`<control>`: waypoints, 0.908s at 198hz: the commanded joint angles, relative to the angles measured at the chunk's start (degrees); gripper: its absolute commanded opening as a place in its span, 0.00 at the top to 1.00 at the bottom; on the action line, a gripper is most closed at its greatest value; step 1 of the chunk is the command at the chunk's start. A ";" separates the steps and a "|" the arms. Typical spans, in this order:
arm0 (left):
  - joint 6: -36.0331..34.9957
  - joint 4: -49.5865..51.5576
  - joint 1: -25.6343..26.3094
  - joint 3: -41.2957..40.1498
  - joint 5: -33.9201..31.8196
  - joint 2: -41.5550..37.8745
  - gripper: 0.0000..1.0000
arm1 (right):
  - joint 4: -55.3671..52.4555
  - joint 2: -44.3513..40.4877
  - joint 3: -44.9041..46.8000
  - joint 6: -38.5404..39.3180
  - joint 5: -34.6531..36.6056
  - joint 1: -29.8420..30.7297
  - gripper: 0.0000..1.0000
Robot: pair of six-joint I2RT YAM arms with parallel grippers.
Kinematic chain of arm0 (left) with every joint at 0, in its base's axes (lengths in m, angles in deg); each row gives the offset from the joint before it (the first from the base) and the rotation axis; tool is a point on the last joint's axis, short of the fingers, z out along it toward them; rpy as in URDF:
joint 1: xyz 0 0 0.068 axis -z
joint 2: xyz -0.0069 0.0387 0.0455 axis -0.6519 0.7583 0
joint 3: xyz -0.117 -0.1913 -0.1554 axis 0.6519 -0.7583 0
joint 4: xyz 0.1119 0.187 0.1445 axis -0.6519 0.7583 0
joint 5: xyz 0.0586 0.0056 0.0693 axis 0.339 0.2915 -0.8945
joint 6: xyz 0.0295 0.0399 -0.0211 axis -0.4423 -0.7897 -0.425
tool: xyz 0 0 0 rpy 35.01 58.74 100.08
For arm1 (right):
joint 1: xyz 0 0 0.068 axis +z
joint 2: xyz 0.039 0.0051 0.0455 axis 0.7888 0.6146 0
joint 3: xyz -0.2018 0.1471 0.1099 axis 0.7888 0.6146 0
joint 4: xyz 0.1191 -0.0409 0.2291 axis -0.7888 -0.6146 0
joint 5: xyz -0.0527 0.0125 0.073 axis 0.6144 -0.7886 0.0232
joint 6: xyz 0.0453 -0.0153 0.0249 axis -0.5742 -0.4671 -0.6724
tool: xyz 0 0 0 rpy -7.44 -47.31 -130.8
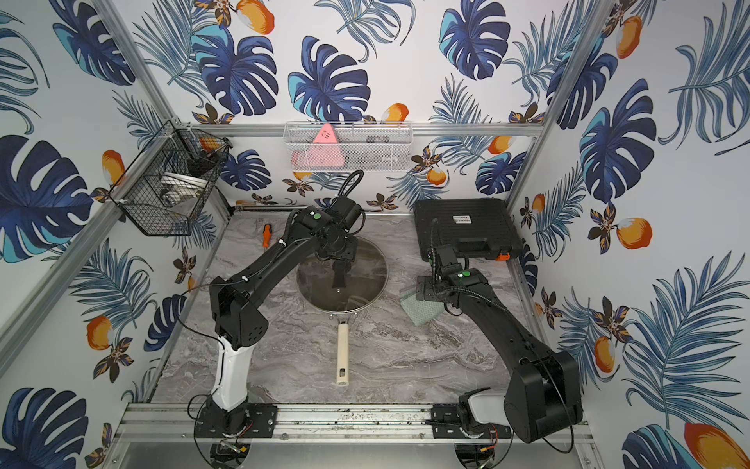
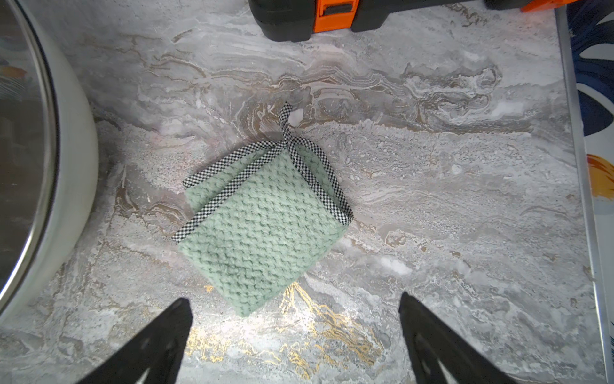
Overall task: Wipe the pot lid with a cloth
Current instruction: Pick up the pot lid from the cooking pot.
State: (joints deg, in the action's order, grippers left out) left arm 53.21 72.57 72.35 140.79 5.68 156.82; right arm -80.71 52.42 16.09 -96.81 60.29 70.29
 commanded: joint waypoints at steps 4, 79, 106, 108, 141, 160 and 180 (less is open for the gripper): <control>1.97 2.29 -0.64 0.45 -0.48 0.78 0.37 | -0.02 0.07 0.16 0.04 -0.28 0.18 0.00; 6.64 2.97 -1.85 0.42 4.09 1.33 0.38 | 1.44 -0.44 0.77 0.13 -2.20 0.24 0.00; 7.71 2.39 -1.86 -0.16 5.00 0.87 0.40 | 1.84 -1.92 1.10 0.13 -2.71 0.27 0.00; 7.75 2.36 -1.86 -0.25 5.06 0.84 0.40 | 1.80 -2.06 1.07 0.13 -2.71 0.29 0.00; 9.13 2.36 -1.78 -0.48 5.38 1.39 0.40 | 1.88 -3.30 1.30 0.05 -3.23 0.26 0.00; 9.79 2.14 -1.50 -0.26 4.97 2.29 0.41 | 1.83 -3.62 1.32 0.04 -3.26 0.32 0.00; 9.95 3.77 -0.95 1.95 3.46 4.05 0.42 | 1.53 -3.79 1.31 -0.06 -3.23 0.37 0.00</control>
State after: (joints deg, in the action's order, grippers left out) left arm 61.50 74.36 70.90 140.83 10.76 159.40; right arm -79.75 49.06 17.34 -96.79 57.45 70.45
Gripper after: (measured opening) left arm 0.585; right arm 0.998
